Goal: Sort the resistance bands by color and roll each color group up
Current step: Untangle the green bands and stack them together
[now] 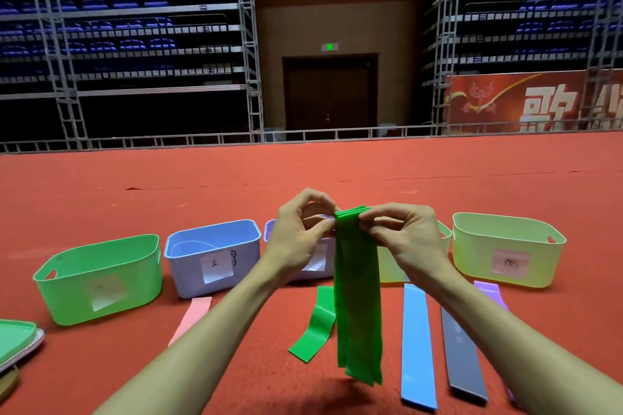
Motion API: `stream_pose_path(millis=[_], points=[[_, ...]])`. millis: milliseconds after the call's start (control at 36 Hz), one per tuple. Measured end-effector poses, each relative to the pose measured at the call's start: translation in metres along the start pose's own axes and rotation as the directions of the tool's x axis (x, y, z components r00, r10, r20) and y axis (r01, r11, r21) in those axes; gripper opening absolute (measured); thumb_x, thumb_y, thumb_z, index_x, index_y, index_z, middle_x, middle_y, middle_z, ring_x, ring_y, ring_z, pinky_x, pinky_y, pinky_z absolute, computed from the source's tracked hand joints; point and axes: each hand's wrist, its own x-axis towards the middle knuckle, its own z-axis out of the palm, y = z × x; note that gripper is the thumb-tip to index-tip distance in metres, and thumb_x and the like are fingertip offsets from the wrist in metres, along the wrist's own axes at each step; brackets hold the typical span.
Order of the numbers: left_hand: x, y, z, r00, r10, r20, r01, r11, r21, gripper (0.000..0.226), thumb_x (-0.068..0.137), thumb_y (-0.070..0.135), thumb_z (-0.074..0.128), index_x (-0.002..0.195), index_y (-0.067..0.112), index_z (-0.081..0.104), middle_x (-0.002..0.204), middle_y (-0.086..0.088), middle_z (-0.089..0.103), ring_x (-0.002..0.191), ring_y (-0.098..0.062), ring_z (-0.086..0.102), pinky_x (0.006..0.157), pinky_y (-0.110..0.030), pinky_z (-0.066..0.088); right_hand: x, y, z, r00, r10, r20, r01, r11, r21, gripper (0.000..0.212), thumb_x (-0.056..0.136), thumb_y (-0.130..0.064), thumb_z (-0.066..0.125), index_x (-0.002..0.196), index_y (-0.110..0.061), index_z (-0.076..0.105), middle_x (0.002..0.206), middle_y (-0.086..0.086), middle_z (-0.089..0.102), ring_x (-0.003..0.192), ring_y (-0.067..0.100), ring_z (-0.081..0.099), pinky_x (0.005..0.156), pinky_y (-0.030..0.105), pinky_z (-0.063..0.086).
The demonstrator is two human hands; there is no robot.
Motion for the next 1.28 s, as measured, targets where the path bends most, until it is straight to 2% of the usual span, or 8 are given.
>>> stream_pose_path(millis=[167, 306, 444, 694, 861, 1000, 1139, 1278], points=[[-0.004, -0.002, 0.002, 1.000, 0.011, 0.003, -0.011, 1.000, 0.014, 0.017, 0.083, -0.003, 0.060, 0.090, 0.013, 0.060, 0.091, -0.002, 0.067, 0.087, -0.016, 0.063, 0.082, -0.044, 0.055, -0.001, 0.002, 0.001, 1.000, -0.011, -0.010, 0.011, 1.000, -0.023, 0.032, 0.076, 0.018, 0.065, 0.075, -0.012, 0.073, 0.070, -0.003, 0.074, 0.071, 0.010, 0.070, 0.065, 0.018, 0.055], [-0.009, -0.001, 0.006, 1.000, -0.015, 0.019, 0.016, 0.998, -0.060, 0.009, 0.080, 0.015, 0.064, 0.088, 0.018, 0.063, 0.090, -0.003, 0.066, 0.086, -0.017, 0.061, 0.083, -0.044, 0.053, -0.003, 0.005, 0.001, 0.999, -0.021, -0.030, 0.020, 0.999, -0.048, 0.034, 0.075, 0.020, 0.065, 0.074, -0.014, 0.072, 0.067, -0.006, 0.073, 0.067, 0.005, 0.069, 0.062, 0.015, 0.052], [-0.009, 0.000, 0.010, 0.998, 0.059, 0.012, -0.060, 0.994, 0.091, 0.029, 0.076, -0.001, 0.077, 0.087, 0.018, 0.059, 0.086, 0.004, 0.063, 0.074, -0.004, 0.063, 0.075, -0.019, 0.053, -0.004, 0.011, 0.001, 0.999, -0.031, -0.036, 0.029, 0.998, -0.052, 0.032, 0.073, 0.019, 0.067, 0.072, -0.012, 0.071, 0.070, 0.000, 0.073, 0.070, 0.011, 0.069, 0.067, 0.021, 0.055], [-0.009, -0.003, 0.010, 0.995, 0.101, -0.012, -0.098, 0.983, 0.154, 0.026, 0.081, -0.003, 0.072, 0.083, 0.022, 0.064, 0.080, 0.013, 0.069, 0.076, -0.009, 0.067, 0.076, -0.028, 0.057, -0.003, 0.015, -0.003, 0.997, 0.025, -0.067, -0.030, 0.997, -0.077, 0.024, 0.070, 0.006, 0.078, 0.070, -0.011, 0.061, 0.101, 0.005, 0.072, 0.093, 0.020, 0.070, 0.078, 0.036, 0.058], [-0.005, -0.004, 0.011, 0.996, 0.074, -0.040, -0.070, 0.992, 0.109, 0.027, 0.081, -0.004, 0.071, 0.080, 0.023, 0.065, 0.079, 0.011, 0.068, 0.079, -0.012, 0.067, 0.078, -0.033, 0.057, -0.003, 0.014, -0.001, 0.997, 0.007, -0.075, -0.017, 0.991, -0.130, 0.022, 0.073, 0.003, 0.077, 0.072, 0.001, 0.055, 0.080, 0.017, 0.070, 0.077, 0.013, 0.070, 0.070, 0.023, 0.056], [-0.002, -0.005, 0.014, 0.996, 0.000, -0.085, 0.002, 1.000, 0.025, 0.025, 0.083, -0.007, 0.067, 0.078, 0.017, 0.062, 0.075, 0.005, 0.064, 0.073, -0.017, 0.063, 0.070, -0.035, 0.054, -0.004, 0.020, -0.001, 0.994, -0.042, -0.096, 0.033, 0.995, -0.092, 0.032, 0.076, 0.005, 0.075, 0.065, -0.009, 0.048, 0.079, 0.027, 0.067, 0.072, 0.014, 0.066, 0.072, 0.038, 0.055], [0.002, -0.004, 0.015, 0.991, -0.057, -0.123, 0.053, 0.998, -0.038, 0.022, 0.084, -0.007, 0.065, 0.077, 0.014, 0.062, 0.077, -0.004, 0.064, 0.071, -0.018, 0.061, 0.067, -0.037, 0.054, -0.005, 0.021, -0.004, 0.996, -0.085, 0.011, 0.085, 0.989, -0.120, 0.023, 0.078, 0.006, 0.072, 0.074, -0.010, 0.056, 0.086, 0.013, 0.070, 0.086, 0.021, 0.070, 0.077, 0.031, 0.058], [0.003, 0.000, 0.015, 0.986, -0.110, -0.127, 0.096, 0.988, -0.118, 0.020, 0.086, -0.008, 0.062, 0.079, 0.011, 0.061, 0.075, -0.005, 0.064, 0.070, -0.014, 0.062, 0.068, -0.037, 0.054, -0.006, 0.022, -0.006, 0.982, -0.132, 0.135, 0.151, 0.978, -0.141, 0.039, 0.076, 0.014, 0.069, 0.084, -0.024, 0.071, 0.106, -0.003, 0.069, 0.099, 0.012, 0.066, 0.083, 0.021, 0.053]])
